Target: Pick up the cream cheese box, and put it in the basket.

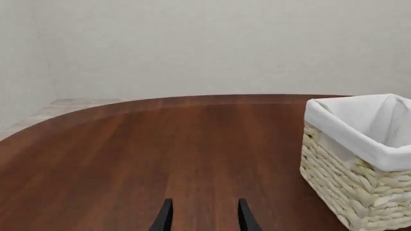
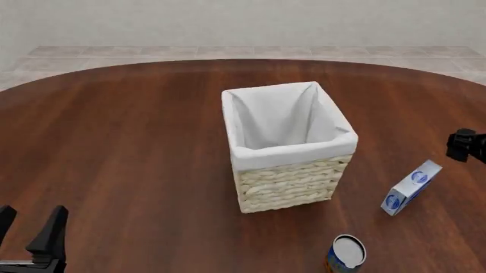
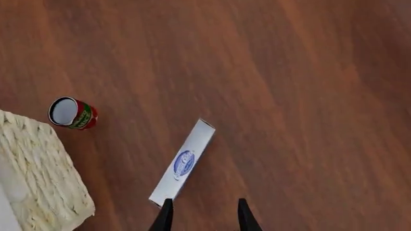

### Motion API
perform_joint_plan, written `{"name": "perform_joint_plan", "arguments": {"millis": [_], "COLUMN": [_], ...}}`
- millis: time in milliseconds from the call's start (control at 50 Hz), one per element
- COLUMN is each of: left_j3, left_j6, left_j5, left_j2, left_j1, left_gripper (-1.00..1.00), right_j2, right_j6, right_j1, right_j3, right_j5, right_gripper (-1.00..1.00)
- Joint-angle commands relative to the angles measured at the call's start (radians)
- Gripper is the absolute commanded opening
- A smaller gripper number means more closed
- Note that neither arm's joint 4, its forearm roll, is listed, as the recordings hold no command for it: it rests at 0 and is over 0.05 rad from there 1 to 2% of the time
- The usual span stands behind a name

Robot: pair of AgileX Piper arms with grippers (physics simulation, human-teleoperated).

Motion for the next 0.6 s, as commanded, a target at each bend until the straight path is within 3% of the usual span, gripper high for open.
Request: {"name": "perform_joint_plan", "arguments": {"millis": [20, 60, 80, 260, 320, 400, 480, 600], "left_j3": [0.000, 0.000, 0.000, 0.000, 0.000, 0.000, 0.000, 0.000], "left_j6": [0.000, 0.000, 0.000, 0.000, 0.000, 0.000, 0.000, 0.000], "left_j5": [0.000, 0.000, 0.000, 0.000, 0.000, 0.000, 0.000, 0.000], "left_j2": [0.000, 0.000, 0.000, 0.000, 0.000, 0.000, 0.000, 0.000], "left_j1": [0.000, 0.000, 0.000, 0.000, 0.000, 0.000, 0.000, 0.000], "left_gripper": [1.00, 1.00, 1.00, 1.00, 1.00, 1.00, 1.00, 1.00], "right_j2": [0.052, 0.047, 0.055, 0.093, 0.084, 0.122, 0.144, 0.177], "right_j6": [0.099, 0.063, 0.099, 0.118, 0.127, 0.103, 0.133, 0.129], "right_j1": [0.009, 0.024, 0.035, 0.070, 0.125, 0.104, 0.108, 0.115], "right_j3": [0.098, 0.105, 0.112, 0.099, 0.099, 0.073, 0.060, 0.034], "right_j5": [-0.071, -0.087, -0.092, -0.120, -0.119, -0.136, -0.151, -0.166], "right_gripper": [1.00, 1.00, 1.00, 1.00, 1.00, 1.00, 1.00, 1.00]}}
